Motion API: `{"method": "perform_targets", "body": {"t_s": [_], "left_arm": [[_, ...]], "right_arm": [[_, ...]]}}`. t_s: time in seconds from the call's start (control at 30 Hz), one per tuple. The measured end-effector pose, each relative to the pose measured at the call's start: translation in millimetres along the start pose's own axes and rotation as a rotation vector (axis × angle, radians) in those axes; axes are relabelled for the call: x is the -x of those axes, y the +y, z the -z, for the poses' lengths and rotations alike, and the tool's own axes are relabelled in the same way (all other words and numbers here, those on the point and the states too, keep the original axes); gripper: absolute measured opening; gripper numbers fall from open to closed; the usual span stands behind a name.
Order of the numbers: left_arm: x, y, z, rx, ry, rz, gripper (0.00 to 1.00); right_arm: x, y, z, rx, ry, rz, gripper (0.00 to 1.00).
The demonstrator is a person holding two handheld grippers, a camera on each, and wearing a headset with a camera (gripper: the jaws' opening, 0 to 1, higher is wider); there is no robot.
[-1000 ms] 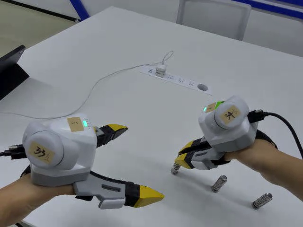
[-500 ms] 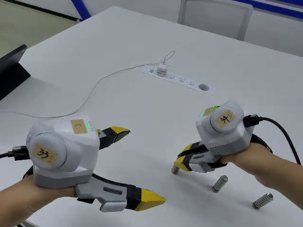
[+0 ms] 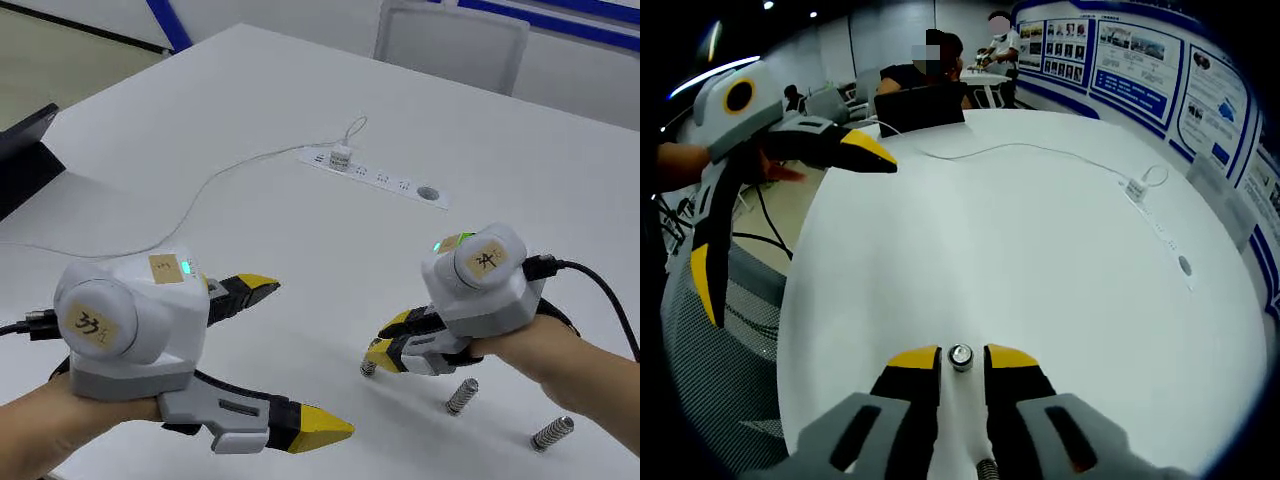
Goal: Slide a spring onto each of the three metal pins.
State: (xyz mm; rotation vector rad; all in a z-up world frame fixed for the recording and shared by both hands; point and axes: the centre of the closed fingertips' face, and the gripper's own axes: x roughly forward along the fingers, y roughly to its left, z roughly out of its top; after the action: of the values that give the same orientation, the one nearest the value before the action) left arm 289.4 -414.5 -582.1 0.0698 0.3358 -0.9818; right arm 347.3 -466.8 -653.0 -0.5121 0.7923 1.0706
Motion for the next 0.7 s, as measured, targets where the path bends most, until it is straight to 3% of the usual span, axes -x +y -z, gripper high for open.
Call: {"method": "perform_targets", "body": {"t_s": [0.13, 0.23, 0.37, 0.57, 0.7], "left_arm": [[-0.3, -3.3, -2.8, 0.006, -0.008, 0.011, 0.99], [-1.6, -5.8, -5.7, 0.014, -0.013, 0.021, 0.99], [-4.4, -7.9, -6.8, 0.002, -0.005, 0.027, 0.99], [-5.4, -8.8, -9.9, -0.01, -0.004, 0.025, 0.99], [-4.2, -8.5, -12.8, -0.008, -0.009, 0.02, 0.99]], "right_arm": [[12.0, -0.8, -3.9, -0.014, -0.052, 0.017, 0.19], [24.5, -5.4, -9.9, -0.041, -0.129, 0.062, 0.22], [41.3, -7.0, -6.5, -0.05, -0.175, 0.098, 0.25], [73.7, -17.3, 9.2, -0.014, -0.213, 0.21, 0.27], [91.3, -22.8, 27.6, -0.057, -0.224, 0.255, 0.29]]}}
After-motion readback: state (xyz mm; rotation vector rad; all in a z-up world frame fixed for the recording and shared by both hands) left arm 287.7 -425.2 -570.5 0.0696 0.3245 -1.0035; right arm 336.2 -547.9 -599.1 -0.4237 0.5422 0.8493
